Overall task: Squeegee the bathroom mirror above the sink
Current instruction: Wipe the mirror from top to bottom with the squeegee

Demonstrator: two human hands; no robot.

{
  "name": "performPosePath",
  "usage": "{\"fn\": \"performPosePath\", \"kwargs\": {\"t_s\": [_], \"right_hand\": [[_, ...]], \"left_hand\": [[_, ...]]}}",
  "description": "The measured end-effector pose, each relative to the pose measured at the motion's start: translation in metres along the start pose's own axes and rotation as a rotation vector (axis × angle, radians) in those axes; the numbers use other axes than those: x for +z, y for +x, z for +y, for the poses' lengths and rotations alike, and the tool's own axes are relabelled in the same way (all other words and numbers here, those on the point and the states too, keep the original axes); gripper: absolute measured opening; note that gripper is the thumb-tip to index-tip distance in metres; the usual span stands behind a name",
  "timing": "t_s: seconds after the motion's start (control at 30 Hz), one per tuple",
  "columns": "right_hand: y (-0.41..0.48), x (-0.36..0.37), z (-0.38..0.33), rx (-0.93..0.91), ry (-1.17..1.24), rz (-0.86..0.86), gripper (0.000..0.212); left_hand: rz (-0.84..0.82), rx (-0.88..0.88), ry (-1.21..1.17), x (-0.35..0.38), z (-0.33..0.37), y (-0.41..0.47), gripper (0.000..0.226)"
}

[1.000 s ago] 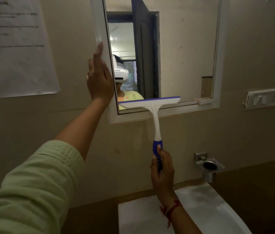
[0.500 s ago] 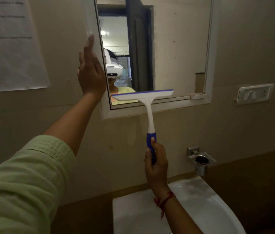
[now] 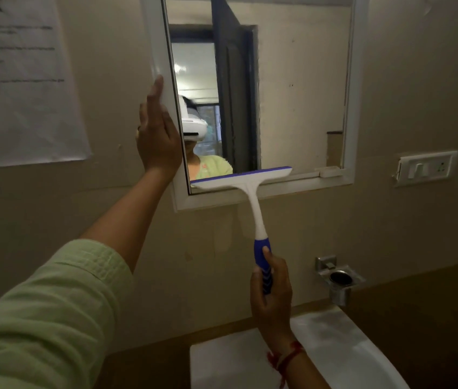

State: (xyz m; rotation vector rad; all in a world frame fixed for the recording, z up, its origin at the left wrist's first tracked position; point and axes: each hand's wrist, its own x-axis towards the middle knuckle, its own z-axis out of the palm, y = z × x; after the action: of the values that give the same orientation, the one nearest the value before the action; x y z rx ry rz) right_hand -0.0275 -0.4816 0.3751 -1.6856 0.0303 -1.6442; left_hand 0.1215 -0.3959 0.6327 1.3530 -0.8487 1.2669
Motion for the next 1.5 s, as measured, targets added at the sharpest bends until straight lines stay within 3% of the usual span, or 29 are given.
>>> {"fn": "performPosePath", "kwargs": {"t_s": [0.23, 0.77, 1.2, 1.5], "right_hand": [[0.121, -0.004, -0.056, -0.277, 0.146, 0.189, 0.035], [0.316, -0.007, -0.116, -0.457, -0.054, 0.22, 0.044], [0.371, 0.022, -0.13, -0.485, -0.158, 0.218, 0.044], [0.338, -0.003, -0.112, -0.441, -0.118, 0.169, 0.042]], "left_hand": [[0.011, -0.001, 0.006, 0.002, -0.005, -0.001, 0.04], [-0.022, 0.029, -0.01, 0.002, -0.008, 0.0, 0.041], [-0.03, 0.02, -0.012, 0.001, -0.006, -0.001, 0.041], [-0.034, 0.012, -0.013, 0.001, -0.005, -0.001, 0.041]]}}
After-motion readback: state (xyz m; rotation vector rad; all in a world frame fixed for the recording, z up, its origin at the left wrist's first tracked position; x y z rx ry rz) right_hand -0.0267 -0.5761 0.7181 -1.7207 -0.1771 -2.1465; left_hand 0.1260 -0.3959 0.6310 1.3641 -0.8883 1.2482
